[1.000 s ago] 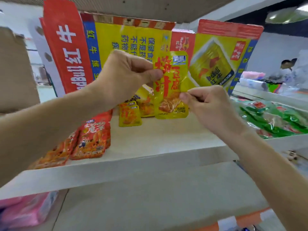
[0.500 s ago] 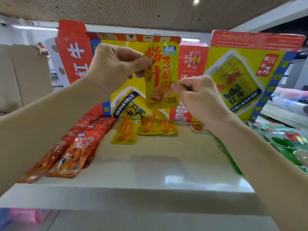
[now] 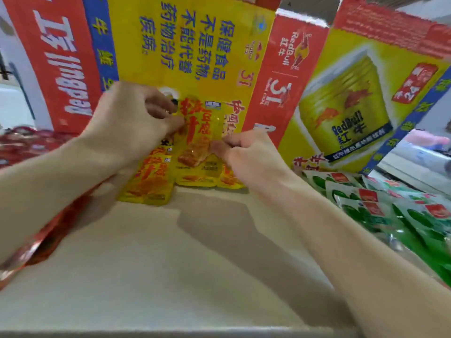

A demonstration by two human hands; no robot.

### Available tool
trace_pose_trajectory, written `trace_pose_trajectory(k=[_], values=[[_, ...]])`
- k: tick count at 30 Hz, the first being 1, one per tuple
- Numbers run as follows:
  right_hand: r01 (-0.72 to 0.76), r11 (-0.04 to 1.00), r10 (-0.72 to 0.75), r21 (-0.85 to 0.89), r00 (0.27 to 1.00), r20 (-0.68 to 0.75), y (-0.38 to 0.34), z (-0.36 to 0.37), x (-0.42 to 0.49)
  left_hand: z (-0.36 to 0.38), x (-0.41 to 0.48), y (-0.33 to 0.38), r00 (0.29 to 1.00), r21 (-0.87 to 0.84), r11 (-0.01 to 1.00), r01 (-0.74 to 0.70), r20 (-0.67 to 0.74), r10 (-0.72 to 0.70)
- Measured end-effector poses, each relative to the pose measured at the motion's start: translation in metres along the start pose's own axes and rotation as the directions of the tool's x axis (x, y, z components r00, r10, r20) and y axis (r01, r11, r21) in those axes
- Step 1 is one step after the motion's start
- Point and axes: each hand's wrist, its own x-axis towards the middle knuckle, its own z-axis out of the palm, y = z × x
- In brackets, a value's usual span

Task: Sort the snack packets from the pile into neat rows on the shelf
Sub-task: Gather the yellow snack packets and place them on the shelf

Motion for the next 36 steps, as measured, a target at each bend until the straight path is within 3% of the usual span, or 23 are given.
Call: trace_pose_trajectory(k=[6, 12, 14, 17, 24, 36], values=[[-0.064, 0.992, 0.069, -0.110, 0.997, 0.046, 0.010, 0.017, 0.003, -0.001, -0.008, -0.007, 0.997, 0.127, 0.991, -0.046, 0.067, 0.038], [-0.150, 0.975, 0.160, -0.161, 0.986, 0.047, 0.022, 0.019, 0.007, 0.007, -0.009, -0.017, 0.965, 0.334, 0.931, -0.148, 0.257, 0.061], [-0.187, 0.960, 0.200, -0.209, 0.979, 0.043, 0.026, 0.023, 0.010, 0.002, -0.006, -0.019, 0.937, 0.458, 0.870, -0.182, 0.350, 0.011], [-0.262, 0.932, 0.283, -0.251, 0.958, 0.053, 0.027, 0.024, 0.011, -0.014, -0.006, -0.015, 0.840, 0.582, 0.776, -0.242, 0.526, -0.132], [-0.276, 0.891, 0.319, -0.360, 0.945, 0.066, 0.027, 0.030, 0.015, -0.023, -0.008, -0.015, 0.654, 0.593, 0.709, -0.383, 0.716, -0.245], [-0.177, 0.796, 0.223, -0.579, 0.975, 0.010, 0.015, 0.037, 0.010, -0.015, -0.009, -0.015, 0.621, 0.585, 0.709, -0.395, 0.738, -0.262]])
